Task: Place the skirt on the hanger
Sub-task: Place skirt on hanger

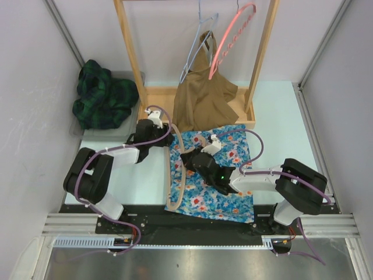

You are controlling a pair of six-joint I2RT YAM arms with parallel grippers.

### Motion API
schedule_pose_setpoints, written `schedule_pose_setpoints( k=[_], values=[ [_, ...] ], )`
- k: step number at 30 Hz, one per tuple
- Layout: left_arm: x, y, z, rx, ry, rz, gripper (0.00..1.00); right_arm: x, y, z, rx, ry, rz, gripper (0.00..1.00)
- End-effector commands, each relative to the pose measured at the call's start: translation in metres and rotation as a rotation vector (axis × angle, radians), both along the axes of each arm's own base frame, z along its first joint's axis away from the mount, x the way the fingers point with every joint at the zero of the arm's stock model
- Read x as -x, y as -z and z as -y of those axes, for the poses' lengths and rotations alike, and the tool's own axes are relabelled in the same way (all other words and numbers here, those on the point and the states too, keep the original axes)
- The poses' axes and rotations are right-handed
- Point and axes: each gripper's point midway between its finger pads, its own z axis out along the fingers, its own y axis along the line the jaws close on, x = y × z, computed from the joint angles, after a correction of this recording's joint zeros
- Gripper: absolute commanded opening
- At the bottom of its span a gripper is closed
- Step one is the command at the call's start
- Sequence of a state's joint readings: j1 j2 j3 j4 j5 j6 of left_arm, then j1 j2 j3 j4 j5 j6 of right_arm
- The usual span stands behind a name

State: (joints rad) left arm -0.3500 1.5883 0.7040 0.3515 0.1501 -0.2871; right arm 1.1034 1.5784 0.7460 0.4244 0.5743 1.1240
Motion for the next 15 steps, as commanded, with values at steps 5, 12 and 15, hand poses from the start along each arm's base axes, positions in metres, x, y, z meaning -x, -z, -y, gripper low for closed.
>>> schedule_pose_setpoints(
  k=[5,12,15],
  values=[
    [-0.015,-0.004,0.004,0.013,0.000,0.042,0.45,-0.011,-0.010,-0.009,-0.110,0.029,0.012,0.00],
    [-0.019,-0.005,0.010,0.042,0.017,0.051,0.45,-0.005,0.008,-0.007,-0.096,0.033,-0.024,0.00],
    [-0.013,-0.007,0.013,0.063,0.037,0.051,0.59,-0.003,0.004,-0.003,-0.100,0.045,-0.008,0.00]
  ],
)
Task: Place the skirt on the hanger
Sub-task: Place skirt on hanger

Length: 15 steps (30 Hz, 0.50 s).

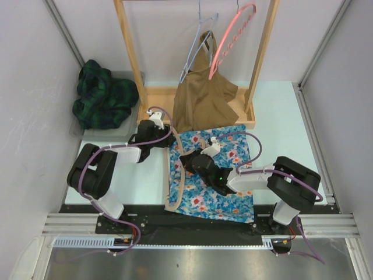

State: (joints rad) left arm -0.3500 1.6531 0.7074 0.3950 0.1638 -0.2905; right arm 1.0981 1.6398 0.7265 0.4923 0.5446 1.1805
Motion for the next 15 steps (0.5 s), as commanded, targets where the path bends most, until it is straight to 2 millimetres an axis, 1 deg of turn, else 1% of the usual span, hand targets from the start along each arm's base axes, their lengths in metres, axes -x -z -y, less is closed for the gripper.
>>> schedule_pose_setpoints(
  k=[1,3,4,5,6,7,8,9,11,12,13,14,15],
  values=[
    [-0.008,-0.029,0.010,0.075,0.031,0.086,0.67,-0.004,-0.019,0.005,-0.063,0.054,0.041,0.00],
    [-0.003,-0.031,0.009,0.109,0.027,0.092,0.76,-0.004,-0.021,0.008,-0.059,0.061,0.046,0.00],
    [-0.002,-0.032,0.010,0.141,0.015,0.086,0.76,-0.005,-0.021,0.010,-0.057,0.069,0.046,0.00],
    [-0.002,-0.029,0.008,0.158,0.008,0.075,0.76,-0.005,-0.023,0.012,-0.064,0.071,0.048,0.00],
    [0.001,-0.027,0.010,0.197,0.009,0.049,0.76,-0.005,-0.022,0.014,-0.064,0.074,0.047,0.00],
    [0.003,-0.021,0.011,0.221,0.013,0.037,0.75,-0.005,-0.023,0.014,-0.067,0.075,0.046,0.00],
    [0.003,-0.020,0.009,0.247,0.007,0.032,0.74,-0.005,-0.022,0.017,-0.067,0.079,0.046,0.00],
    [0.007,-0.023,0.013,0.305,0.019,0.018,0.73,-0.004,-0.022,0.017,-0.069,0.076,0.045,0.00],
    [0.010,-0.033,0.012,0.359,0.026,0.064,0.72,-0.003,-0.021,0.018,-0.070,0.071,0.045,0.00],
    [0.010,-0.038,0.011,0.372,0.010,0.080,0.70,-0.002,-0.020,0.017,-0.071,0.062,0.043,0.00],
    [0.013,-0.038,0.010,0.372,0.009,0.077,0.70,-0.001,-0.021,0.016,-0.075,0.055,0.045,0.00],
    [0.014,-0.047,0.010,0.379,0.018,0.099,0.70,-0.001,-0.019,0.014,-0.072,0.046,0.046,0.00],
    [0.014,-0.049,0.011,0.376,0.027,0.105,0.70,0.000,-0.014,0.012,-0.071,0.033,0.035,0.00]
  ],
)
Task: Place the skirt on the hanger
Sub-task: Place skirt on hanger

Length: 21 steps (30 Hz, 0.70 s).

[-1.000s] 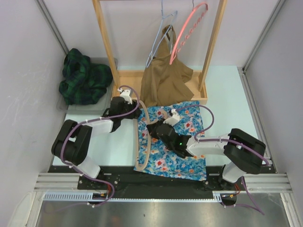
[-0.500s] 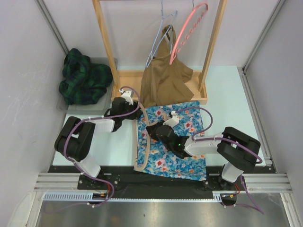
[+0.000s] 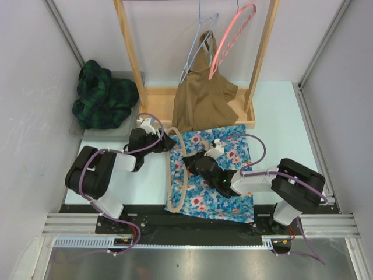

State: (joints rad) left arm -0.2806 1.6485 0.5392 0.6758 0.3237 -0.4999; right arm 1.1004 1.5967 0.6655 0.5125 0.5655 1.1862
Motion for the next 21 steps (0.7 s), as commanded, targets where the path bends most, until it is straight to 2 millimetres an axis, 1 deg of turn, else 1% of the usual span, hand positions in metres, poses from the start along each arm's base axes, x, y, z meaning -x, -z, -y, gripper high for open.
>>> schedule_pose_setpoints(
  k=[1,2,3,6,9,10,12,13,14,15,16,17,18,21],
  values=[
    [-0.004,-0.046,0.011,0.105,0.037,0.118,0.70,-0.004,-0.015,-0.005,-0.078,0.007,0.028,0.00],
    [-0.004,-0.046,0.010,0.102,0.038,0.117,0.69,-0.004,-0.015,-0.007,-0.084,0.002,0.027,0.00],
    [-0.003,-0.043,0.010,0.106,0.035,0.105,0.68,-0.004,-0.010,-0.009,-0.087,0.000,0.019,0.00],
    [-0.002,-0.042,0.012,0.133,0.040,0.108,0.62,-0.007,-0.010,-0.011,-0.120,0.006,0.011,0.00],
    [-0.006,-0.042,0.012,0.136,0.030,0.114,0.59,-0.010,-0.006,-0.015,-0.160,0.007,-0.006,0.00],
    [-0.008,-0.040,0.012,0.130,0.028,0.110,0.58,-0.011,-0.002,-0.016,-0.173,0.011,-0.017,0.00],
    [-0.012,-0.037,0.011,0.123,0.022,0.106,0.56,-0.012,-0.003,-0.020,-0.196,0.008,-0.016,0.00],
    [-0.013,-0.034,0.010,0.120,0.021,0.099,0.54,-0.012,0.001,-0.020,-0.196,0.009,-0.024,0.00],
    [-0.014,-0.034,0.011,0.120,0.022,0.099,0.51,-0.012,-0.001,-0.020,-0.204,0.012,-0.023,0.00],
    [-0.014,-0.032,0.011,0.122,0.020,0.096,0.49,-0.012,0.002,-0.019,-0.197,0.017,-0.030,0.00],
    [-0.014,-0.031,0.011,0.124,0.018,0.093,0.48,-0.012,0.000,-0.019,-0.198,0.018,-0.029,0.00],
    [-0.014,-0.031,0.012,0.127,0.022,0.089,0.43,-0.013,0.000,-0.017,-0.194,0.027,-0.027,0.00],
    [-0.013,-0.030,0.011,0.129,0.019,0.086,0.42,-0.013,0.002,-0.015,-0.183,0.030,-0.031,0.00],
    [-0.011,-0.029,0.011,0.134,0.018,0.078,0.39,-0.015,-0.001,-0.012,-0.176,0.035,-0.026,0.00]
  ],
)
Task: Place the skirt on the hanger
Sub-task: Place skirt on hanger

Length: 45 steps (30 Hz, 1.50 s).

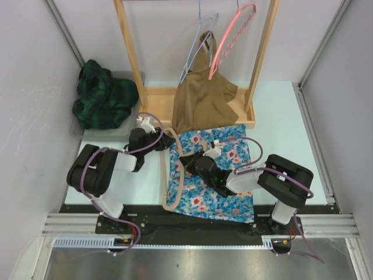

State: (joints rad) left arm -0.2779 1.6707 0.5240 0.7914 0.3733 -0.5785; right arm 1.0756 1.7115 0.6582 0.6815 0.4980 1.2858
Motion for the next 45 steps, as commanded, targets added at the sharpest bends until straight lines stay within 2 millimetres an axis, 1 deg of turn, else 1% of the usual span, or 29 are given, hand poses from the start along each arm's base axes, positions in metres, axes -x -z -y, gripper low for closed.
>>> schedule_pose_setpoints(
  k=[1,5,7,10,11,12,18,21,22,24,25,27,29,30,31,32,33,34,35,36,37,38,39,40,41,42,44,45],
  values=[
    [-0.008,-0.015,0.000,0.033,-0.002,0.048,0.39,-0.009,-0.014,0.005,-0.037,0.045,0.022,0.00],
    [-0.007,-0.004,-0.003,0.008,-0.009,0.019,0.39,-0.010,-0.019,0.006,-0.040,0.045,0.034,0.00],
    [-0.007,0.000,-0.006,-0.009,-0.023,0.010,0.39,-0.011,-0.019,0.007,-0.037,0.045,0.037,0.00],
    [-0.009,0.004,-0.016,-0.059,-0.067,0.010,0.39,-0.011,-0.021,0.008,-0.034,0.047,0.040,0.00],
    [-0.008,0.007,-0.017,-0.070,-0.071,-0.004,0.39,-0.011,-0.020,0.009,-0.029,0.048,0.038,0.00],
    [-0.009,0.006,-0.018,-0.071,-0.073,0.001,0.39,-0.010,-0.022,0.008,-0.029,0.045,0.045,0.00],
    [-0.017,0.003,-0.008,-0.019,-0.053,0.008,0.39,-0.010,-0.021,0.009,-0.016,0.041,0.044,0.00],
    [-0.020,-0.003,0.000,0.018,-0.026,0.021,0.40,-0.009,-0.020,0.011,-0.006,0.041,0.039,0.00],
    [-0.020,0.001,0.002,0.026,-0.014,0.012,0.39,-0.009,-0.020,0.011,-0.003,0.038,0.040,0.00],
    [-0.021,-0.001,0.006,0.042,0.005,0.017,0.39,-0.008,-0.019,0.011,0.006,0.039,0.038,0.00],
    [-0.021,-0.001,0.007,0.047,0.007,0.019,0.37,-0.008,-0.020,0.012,0.005,0.041,0.041,0.00],
    [-0.022,-0.006,0.007,0.054,0.003,0.031,0.35,-0.008,-0.020,0.013,0.014,0.039,0.043,0.00],
    [-0.025,-0.013,0.006,0.047,0.001,0.051,0.24,-0.007,-0.020,0.013,0.022,0.037,0.045,0.00],
    [-0.030,-0.019,0.007,0.040,0.001,0.068,0.19,-0.006,-0.020,0.013,0.028,0.036,0.045,0.00],
    [-0.030,-0.018,0.005,0.015,0.001,0.060,0.05,-0.004,-0.019,0.014,0.039,0.036,0.045,0.00],
    [-0.035,-0.028,0.005,0.009,-0.002,0.084,0.00,-0.003,-0.020,0.014,0.046,0.037,0.050,0.00],
    [-0.037,-0.032,0.003,-0.006,-0.004,0.097,0.00,-0.002,-0.022,0.016,0.053,0.044,0.054,0.00],
    [-0.036,-0.034,0.003,-0.017,-0.002,0.095,0.00,0.001,-0.019,0.016,0.071,0.039,0.049,0.00],
    [-0.037,-0.046,0.001,-0.020,-0.007,0.123,0.00,0.004,-0.022,0.017,0.075,0.038,0.054,0.00],
    [-0.038,-0.050,-0.002,-0.036,-0.021,0.136,0.00,0.004,-0.022,0.019,0.087,0.047,0.059,0.00],
    [-0.037,-0.052,-0.004,-0.043,-0.028,0.140,0.00,0.007,-0.019,0.021,0.109,0.047,0.052,0.00],
    [-0.035,-0.055,-0.006,-0.049,-0.036,0.148,0.00,0.011,-0.021,0.020,0.113,0.045,0.056,0.00],
    [-0.035,-0.065,-0.010,-0.060,-0.052,0.176,0.00,0.010,-0.021,0.023,0.126,0.058,0.064,0.00],
    [-0.034,-0.066,-0.012,-0.070,-0.060,0.174,0.00,0.013,-0.019,0.024,0.140,0.058,0.062,0.00],
    [-0.033,-0.068,-0.014,-0.077,-0.069,0.179,0.00,0.014,-0.021,0.024,0.140,0.058,0.067,0.00],
    [-0.032,-0.076,-0.017,-0.083,-0.077,0.199,0.00,0.014,-0.023,0.025,0.143,0.067,0.075,0.00],
    [-0.031,-0.077,-0.024,-0.104,-0.114,0.200,0.00,0.017,-0.023,0.026,0.155,0.069,0.079,0.00],
    [-0.032,-0.083,-0.028,-0.113,-0.130,0.216,0.00,0.016,-0.026,0.027,0.156,0.075,0.087,0.00]
  ],
)
